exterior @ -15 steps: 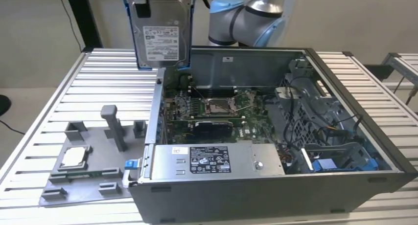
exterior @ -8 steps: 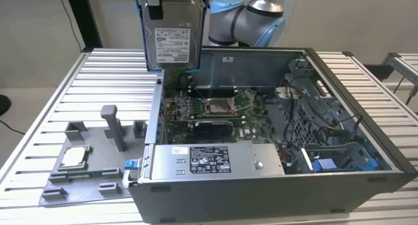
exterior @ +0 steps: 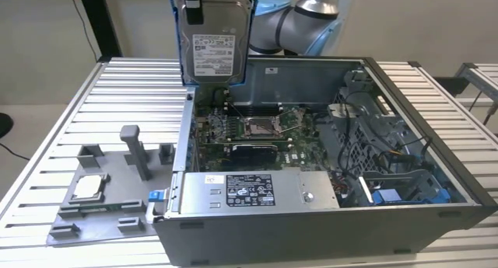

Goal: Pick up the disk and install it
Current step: 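Pick up the disk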

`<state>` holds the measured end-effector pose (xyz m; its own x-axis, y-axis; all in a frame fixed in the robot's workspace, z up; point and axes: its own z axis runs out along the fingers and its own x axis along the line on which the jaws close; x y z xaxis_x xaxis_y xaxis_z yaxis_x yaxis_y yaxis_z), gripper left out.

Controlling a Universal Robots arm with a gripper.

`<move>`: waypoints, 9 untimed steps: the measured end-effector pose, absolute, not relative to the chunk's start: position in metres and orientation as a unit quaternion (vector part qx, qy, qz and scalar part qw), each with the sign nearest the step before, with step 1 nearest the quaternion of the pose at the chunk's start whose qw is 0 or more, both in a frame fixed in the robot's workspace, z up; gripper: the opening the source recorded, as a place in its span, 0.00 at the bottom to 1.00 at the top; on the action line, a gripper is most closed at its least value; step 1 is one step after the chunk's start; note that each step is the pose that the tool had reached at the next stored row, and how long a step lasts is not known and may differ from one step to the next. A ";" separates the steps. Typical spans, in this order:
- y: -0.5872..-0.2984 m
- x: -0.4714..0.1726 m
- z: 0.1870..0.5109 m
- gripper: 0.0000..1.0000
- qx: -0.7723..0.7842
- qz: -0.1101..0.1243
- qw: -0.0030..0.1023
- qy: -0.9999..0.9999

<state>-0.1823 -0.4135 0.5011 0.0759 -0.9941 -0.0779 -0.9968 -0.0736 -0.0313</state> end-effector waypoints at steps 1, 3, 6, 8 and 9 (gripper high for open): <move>-0.415 -0.179 0.501 0.00 -0.732 0.018 0.038 0.680; -0.418 -0.171 0.501 0.00 -0.732 0.018 0.038 0.680; -0.422 -0.159 0.501 0.00 -0.732 0.018 0.038 0.680; -0.425 -0.151 0.501 0.00 -0.732 0.018 0.038 0.680; -0.426 -0.147 0.501 0.00 -0.732 0.018 0.038 0.680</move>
